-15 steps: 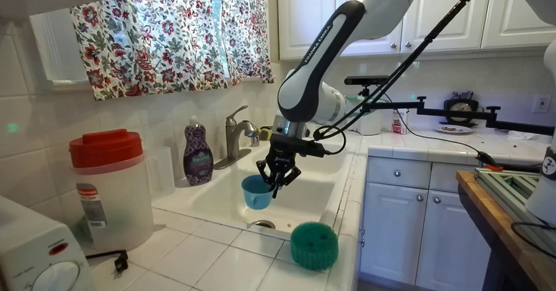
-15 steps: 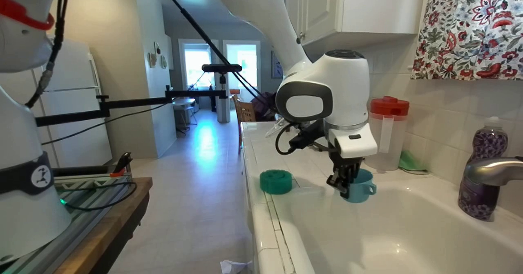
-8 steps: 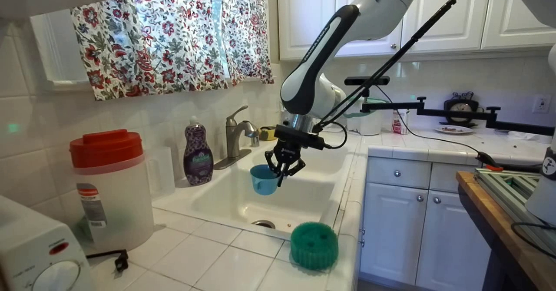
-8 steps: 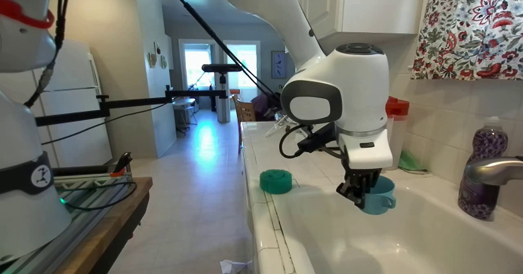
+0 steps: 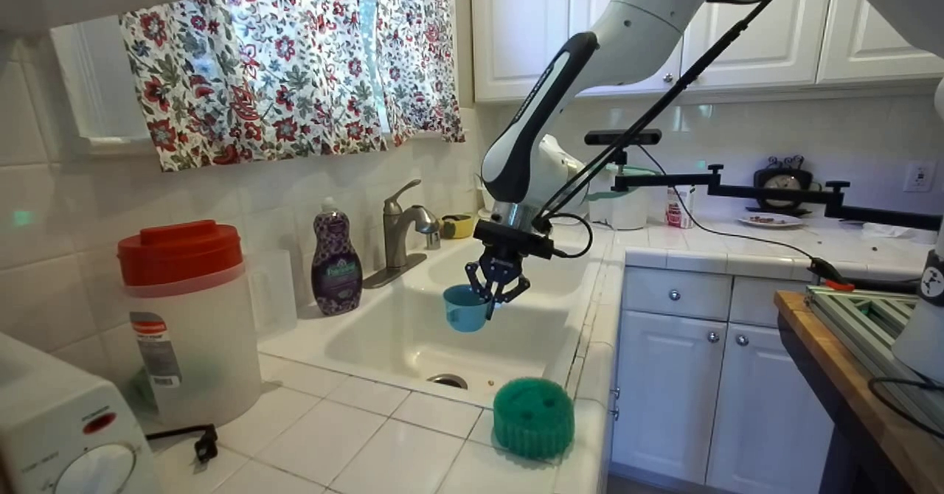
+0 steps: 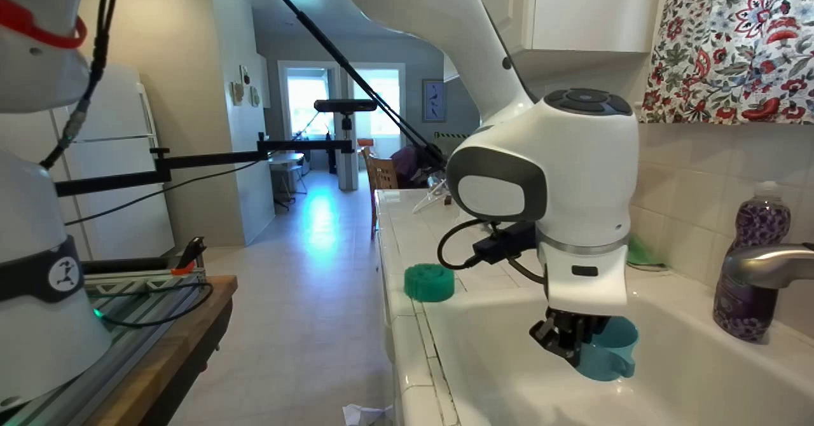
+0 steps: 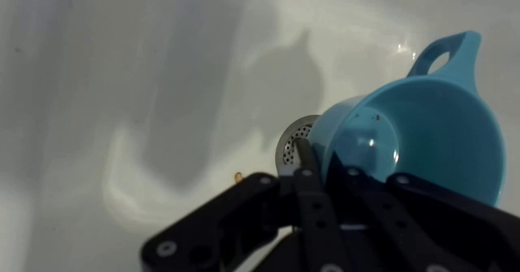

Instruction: Put the cup into the sink

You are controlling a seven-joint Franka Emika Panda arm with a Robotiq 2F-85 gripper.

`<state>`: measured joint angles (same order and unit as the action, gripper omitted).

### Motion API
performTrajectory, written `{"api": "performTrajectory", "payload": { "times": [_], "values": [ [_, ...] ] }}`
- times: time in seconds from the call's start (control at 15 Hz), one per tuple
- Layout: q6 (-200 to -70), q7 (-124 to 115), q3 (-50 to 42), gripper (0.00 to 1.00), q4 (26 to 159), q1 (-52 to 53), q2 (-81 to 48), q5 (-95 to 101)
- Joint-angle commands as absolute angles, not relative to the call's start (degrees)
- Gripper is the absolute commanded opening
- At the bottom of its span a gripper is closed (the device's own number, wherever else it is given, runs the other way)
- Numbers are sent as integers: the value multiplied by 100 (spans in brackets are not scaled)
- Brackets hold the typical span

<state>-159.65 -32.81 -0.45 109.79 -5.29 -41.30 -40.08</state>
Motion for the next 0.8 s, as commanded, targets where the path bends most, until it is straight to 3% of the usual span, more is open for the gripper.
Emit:
{"api": "performTrajectory", "payload": {
  "times": [0.0,0.13,0.2,0.73],
  "values": [
    [-15651,-3475,-88,2,10370,-616,-4497,-4148],
    [-15500,-3493,-62,2,10171,-672,-4574,-4153],
    [-15664,-3395,-146,7,10440,-572,-4430,-4054],
    [-15415,-3579,-250,2,10015,-570,-4734,-3991]
  ]
}}
